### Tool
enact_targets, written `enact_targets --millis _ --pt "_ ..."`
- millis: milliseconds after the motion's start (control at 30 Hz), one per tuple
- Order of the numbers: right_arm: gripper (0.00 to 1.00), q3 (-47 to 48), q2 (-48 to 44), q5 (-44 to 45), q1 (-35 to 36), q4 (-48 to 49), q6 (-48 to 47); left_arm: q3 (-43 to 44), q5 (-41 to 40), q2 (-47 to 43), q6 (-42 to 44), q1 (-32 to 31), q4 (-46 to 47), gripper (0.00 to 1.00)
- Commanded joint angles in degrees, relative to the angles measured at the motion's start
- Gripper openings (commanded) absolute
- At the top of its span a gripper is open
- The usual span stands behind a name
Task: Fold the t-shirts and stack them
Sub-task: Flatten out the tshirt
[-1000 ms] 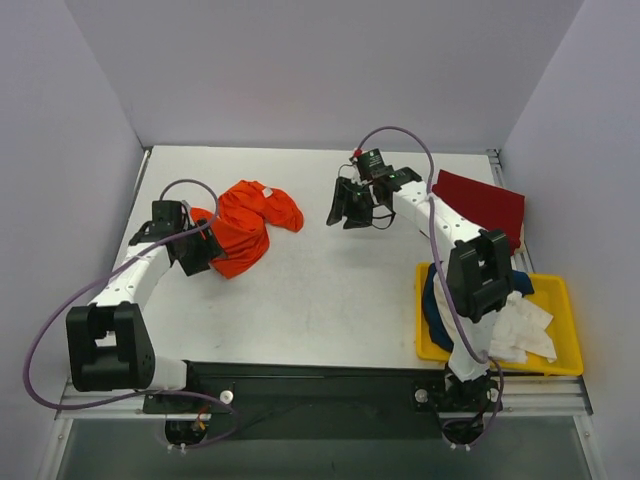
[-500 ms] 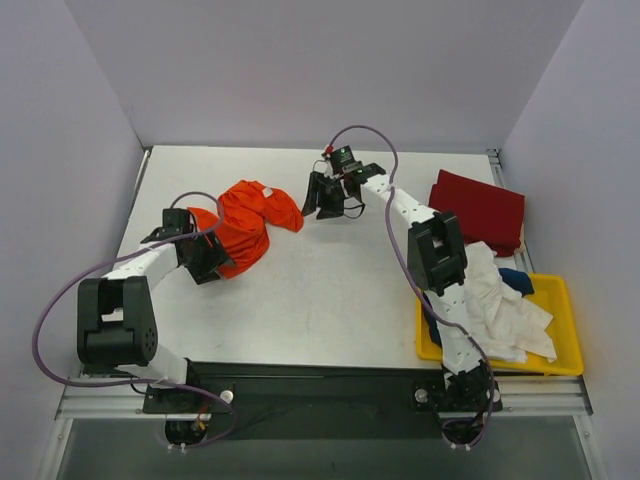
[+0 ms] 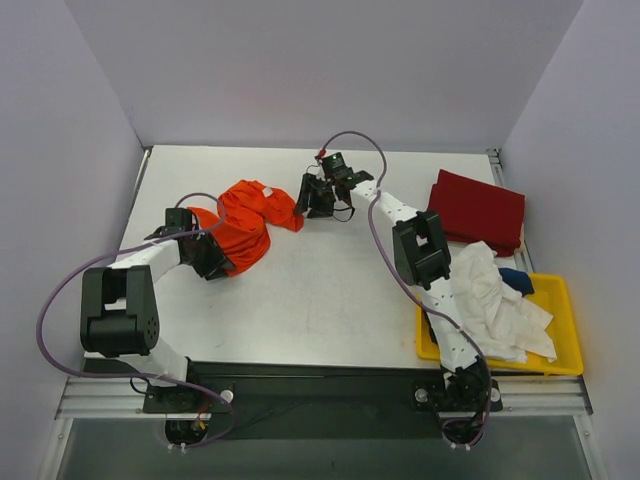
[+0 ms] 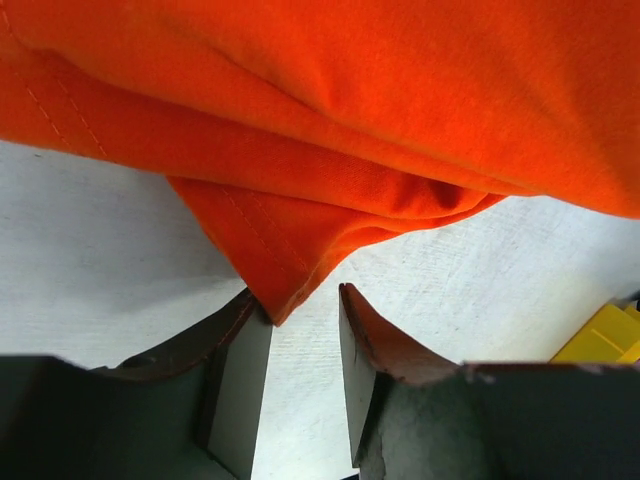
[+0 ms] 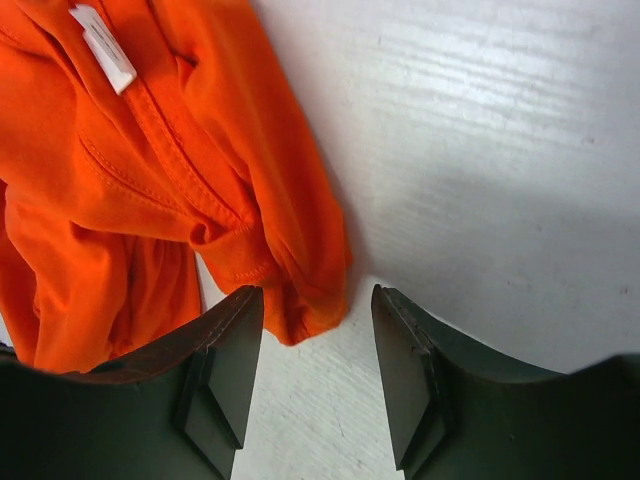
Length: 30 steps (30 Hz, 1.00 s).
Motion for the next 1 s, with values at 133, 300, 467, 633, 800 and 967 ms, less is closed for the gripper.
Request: enact_targets --millis 133,300,467,633,800,967 --pt "0.45 8.14 5.48 -1.14 0.96 2.97 1.84 2.53 3.45 -0.69 0.33 0.09 0.62 0.24" --pt "0.16 11.04 7.41 -4.22 0.87 3.85 5.45 4.46 3.28 -1.74 1.38 0.61 -0.79 0.06" --pt "0.00 9.04 2.86 -7.12 -1.75 3.94 9.49 10.69 3.36 -3.32 1.56 5.33 -3.51 0.00" --pt "0.00 0.08 -13.12 -7.57 -6.77 3.77 10.64 18.07 4.60 -7.98 1.55 16.33 -8.60 0.00" --pt "0.00 -7.40 -29.72 -7.39 -11.43 -1.93 7.48 25.20 5.29 -10.09 1.82 20.03 -8.70 0.00" --pt "0.00 -12.23 -41.34 -3.62 -12.58 -12.31 4.40 33.28 3.63 -10.71 3.57 21.27 -11.51 0.00"
